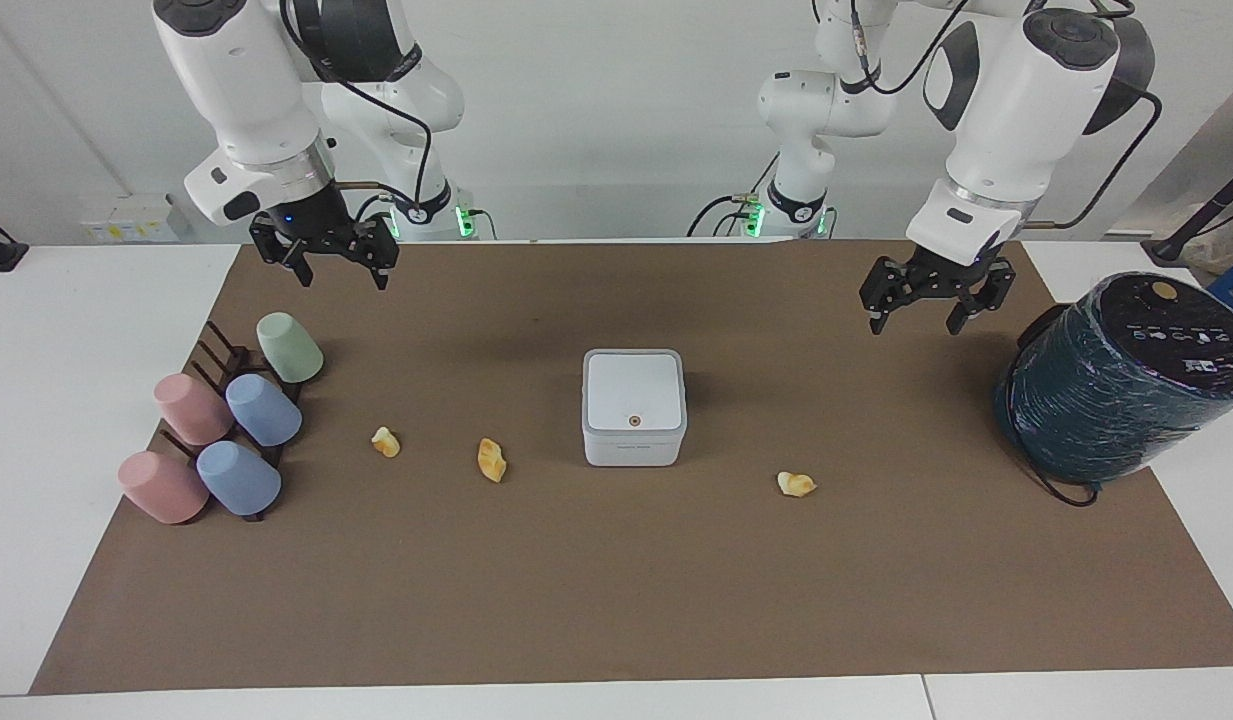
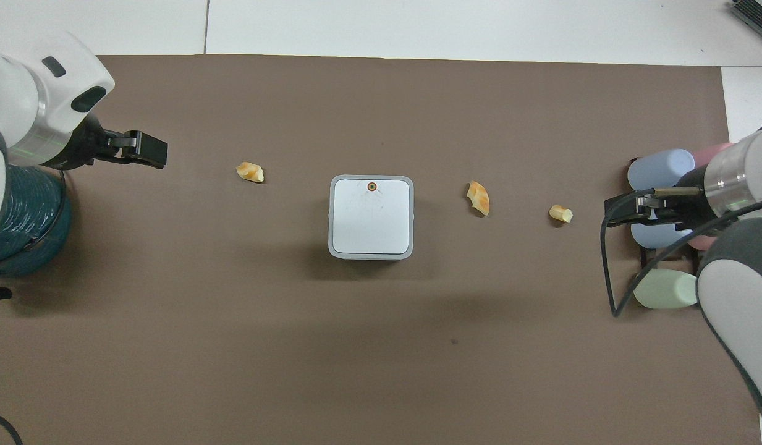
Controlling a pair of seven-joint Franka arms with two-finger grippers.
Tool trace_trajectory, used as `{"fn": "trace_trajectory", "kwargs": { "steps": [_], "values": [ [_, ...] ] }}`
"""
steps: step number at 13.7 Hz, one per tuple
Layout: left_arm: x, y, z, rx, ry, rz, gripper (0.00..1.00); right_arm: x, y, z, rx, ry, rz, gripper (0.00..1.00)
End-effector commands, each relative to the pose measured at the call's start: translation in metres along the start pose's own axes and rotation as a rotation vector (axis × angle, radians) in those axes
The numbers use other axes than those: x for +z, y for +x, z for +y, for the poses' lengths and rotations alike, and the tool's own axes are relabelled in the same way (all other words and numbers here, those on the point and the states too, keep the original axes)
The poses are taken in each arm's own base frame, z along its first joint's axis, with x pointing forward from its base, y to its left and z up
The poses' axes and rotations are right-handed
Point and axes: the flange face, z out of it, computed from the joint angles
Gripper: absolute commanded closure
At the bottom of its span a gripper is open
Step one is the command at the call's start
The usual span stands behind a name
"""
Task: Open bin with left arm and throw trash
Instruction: 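Reach the left gripper toward the lid of the white bin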
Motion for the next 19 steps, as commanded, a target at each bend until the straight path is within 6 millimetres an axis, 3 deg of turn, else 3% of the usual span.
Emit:
{"fn": "trace_trajectory", "kwargs": {
  "steps": [1,4,8,9,10,11,13,19],
  "values": [
    [-0.004,-0.009,0.001,0.010,0.015,0.005,0.00,-0.002,-0.005,0.003,-0.014,0.024,0.008,0.00],
    [-0.003,-0.009,-0.004,0.003,0.016,-0.006,0.00,-0.002,-0.005,0.004,-0.012,0.025,0.008,0.00],
    [-0.005,-0.010,0.020,0.040,0.007,0.010,0.00,-0.002,-0.005,0.004,-0.012,0.025,0.008,0.00],
    [-0.002,-0.013,0.035,0.062,0.002,-0.002,0.14,-0.002,-0.006,0.003,-0.014,0.024,0.007,0.00],
    [-0.001,-0.017,0.043,0.069,-0.012,-0.014,0.46,-0.002,-0.005,0.004,-0.012,0.025,0.008,0.00],
    [0.005,-0.019,0.052,0.076,-0.029,-0.026,0.69,-0.002,-0.006,0.003,-0.014,0.024,0.007,0.00],
    [0.013,-0.020,0.073,0.063,-0.048,-0.034,1.00,-0.002,-0.005,0.003,-0.014,0.024,0.008,0.00],
    [0.045,-0.011,0.156,-0.097,-0.143,0.008,1.00,-0.001,-0.007,-0.005,-0.032,0.023,0.005,0.00]
  ]
}}
